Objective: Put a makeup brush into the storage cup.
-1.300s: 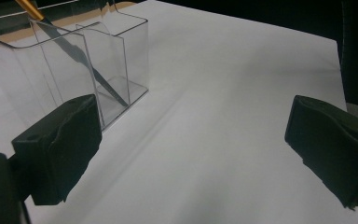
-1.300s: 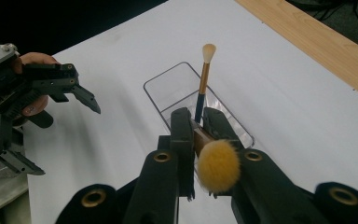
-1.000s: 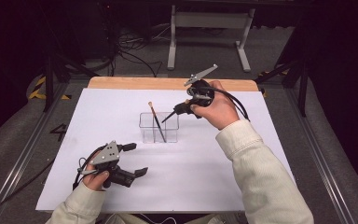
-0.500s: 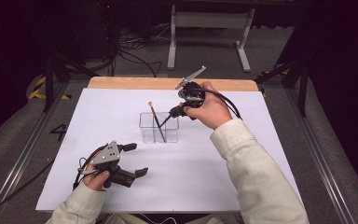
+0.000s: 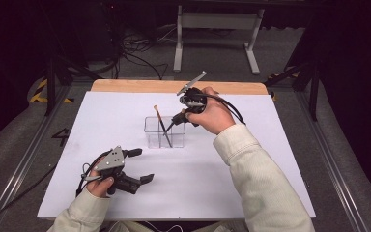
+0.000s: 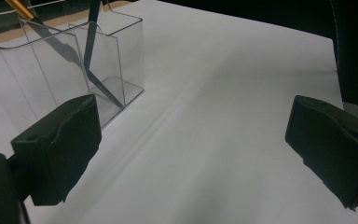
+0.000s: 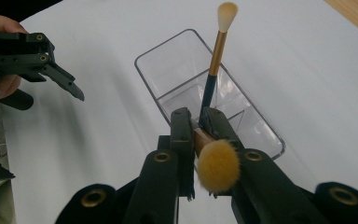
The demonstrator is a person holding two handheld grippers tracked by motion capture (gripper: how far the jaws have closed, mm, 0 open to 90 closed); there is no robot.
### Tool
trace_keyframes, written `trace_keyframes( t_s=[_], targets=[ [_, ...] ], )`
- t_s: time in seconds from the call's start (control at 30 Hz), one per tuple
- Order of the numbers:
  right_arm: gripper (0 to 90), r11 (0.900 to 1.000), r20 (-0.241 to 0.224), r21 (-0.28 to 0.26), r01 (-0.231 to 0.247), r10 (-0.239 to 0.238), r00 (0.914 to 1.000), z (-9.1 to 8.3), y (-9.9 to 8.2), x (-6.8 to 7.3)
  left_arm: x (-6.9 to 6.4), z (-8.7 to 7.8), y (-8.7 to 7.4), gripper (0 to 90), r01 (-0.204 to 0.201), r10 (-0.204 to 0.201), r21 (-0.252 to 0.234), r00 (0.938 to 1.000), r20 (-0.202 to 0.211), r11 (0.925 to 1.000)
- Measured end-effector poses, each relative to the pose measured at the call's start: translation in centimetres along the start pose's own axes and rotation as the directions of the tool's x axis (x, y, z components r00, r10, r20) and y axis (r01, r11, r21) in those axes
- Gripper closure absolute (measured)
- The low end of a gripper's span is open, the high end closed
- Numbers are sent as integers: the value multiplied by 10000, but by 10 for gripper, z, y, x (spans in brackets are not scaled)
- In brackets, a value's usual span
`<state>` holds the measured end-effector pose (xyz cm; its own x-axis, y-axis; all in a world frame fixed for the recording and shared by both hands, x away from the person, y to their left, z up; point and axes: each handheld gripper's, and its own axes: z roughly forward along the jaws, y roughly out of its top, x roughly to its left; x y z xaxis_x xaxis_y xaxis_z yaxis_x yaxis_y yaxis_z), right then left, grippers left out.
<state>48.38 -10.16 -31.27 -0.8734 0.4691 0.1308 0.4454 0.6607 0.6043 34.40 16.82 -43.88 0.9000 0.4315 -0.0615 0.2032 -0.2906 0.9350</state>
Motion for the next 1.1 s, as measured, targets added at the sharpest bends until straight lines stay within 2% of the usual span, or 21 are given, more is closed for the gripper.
trace_keyframes(
  t_s=[0.37,1.1],
  targets=[
    [833,9998,-72,195,-106,108,9999,12,-2,-4,0,-1,0,43,-33,33,-7,10000,-72,10000],
    [832,9986,-113,509,-171,177,9998,28,-5,-4,1,0,0,44,-74,74,17,10000,38,10000]
  ],
)
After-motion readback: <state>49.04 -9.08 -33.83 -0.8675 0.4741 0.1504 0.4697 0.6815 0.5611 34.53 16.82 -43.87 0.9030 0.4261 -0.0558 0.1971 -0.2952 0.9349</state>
